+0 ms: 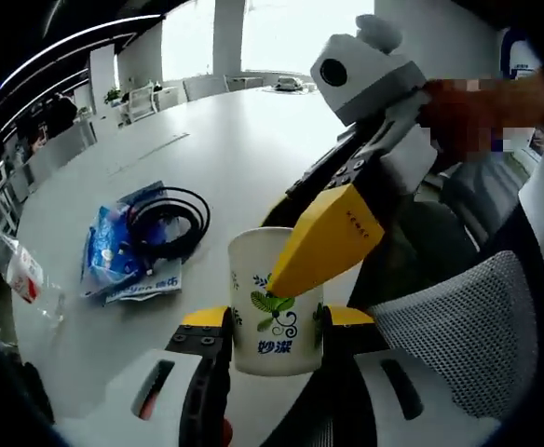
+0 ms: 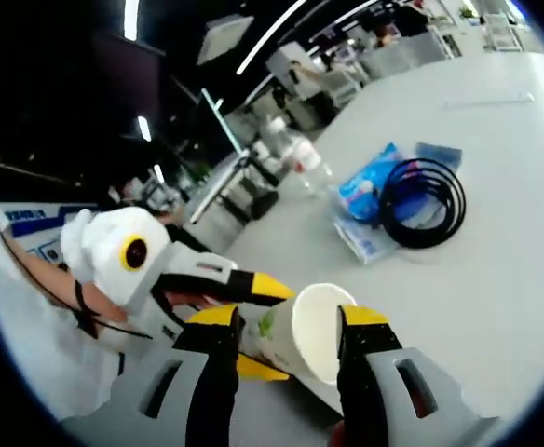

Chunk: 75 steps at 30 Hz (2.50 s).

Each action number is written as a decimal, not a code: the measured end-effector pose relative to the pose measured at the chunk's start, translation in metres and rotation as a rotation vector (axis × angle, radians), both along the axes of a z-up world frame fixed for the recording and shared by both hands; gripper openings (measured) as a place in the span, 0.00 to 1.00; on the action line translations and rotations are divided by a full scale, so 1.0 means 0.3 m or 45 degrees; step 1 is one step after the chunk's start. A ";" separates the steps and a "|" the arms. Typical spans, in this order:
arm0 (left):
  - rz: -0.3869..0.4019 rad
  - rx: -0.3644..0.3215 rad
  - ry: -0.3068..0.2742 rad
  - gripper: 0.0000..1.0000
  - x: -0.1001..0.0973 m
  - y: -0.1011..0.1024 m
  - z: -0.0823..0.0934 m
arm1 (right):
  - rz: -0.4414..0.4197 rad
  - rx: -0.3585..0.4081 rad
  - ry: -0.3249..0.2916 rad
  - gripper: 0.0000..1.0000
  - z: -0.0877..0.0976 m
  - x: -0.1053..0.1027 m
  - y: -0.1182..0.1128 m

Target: Arrange the tabletop items into an orderly group along one side of the table until the central work area is clear of visible clutter.

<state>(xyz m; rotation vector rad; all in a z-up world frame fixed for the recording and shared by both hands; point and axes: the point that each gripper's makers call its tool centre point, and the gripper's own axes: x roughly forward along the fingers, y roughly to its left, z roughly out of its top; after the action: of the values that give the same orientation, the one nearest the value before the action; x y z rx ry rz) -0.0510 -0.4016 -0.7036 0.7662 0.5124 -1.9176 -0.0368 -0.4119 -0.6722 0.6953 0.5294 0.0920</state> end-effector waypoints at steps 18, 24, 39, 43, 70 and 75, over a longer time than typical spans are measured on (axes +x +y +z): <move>-0.002 0.001 0.105 0.39 -0.027 -0.016 0.013 | -0.048 0.133 -0.011 0.02 0.014 -0.008 0.023; 0.104 0.000 0.185 0.41 -0.002 -0.033 0.020 | -0.134 0.109 -0.043 0.01 0.028 0.001 -0.014; 0.337 -0.002 0.263 0.38 0.104 -0.017 0.012 | -0.267 0.157 -0.040 0.00 0.004 -0.043 -0.081; 0.471 -0.021 0.335 0.37 0.161 -0.019 0.021 | -0.306 0.165 -0.033 0.00 -0.009 -0.062 -0.107; 1.056 -0.115 0.358 0.42 0.550 0.102 0.008 | -0.507 0.192 -0.005 0.00 -0.051 -0.141 -0.247; 1.065 -0.110 0.351 0.44 0.552 0.119 0.006 | -0.508 0.166 0.014 0.00 -0.050 -0.135 -0.277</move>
<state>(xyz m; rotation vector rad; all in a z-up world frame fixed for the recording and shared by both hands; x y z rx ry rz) 0.1146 -0.3660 -0.7017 0.1623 0.7659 -1.2412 -0.0773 -0.4951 -0.6874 0.9170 0.3890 -0.2529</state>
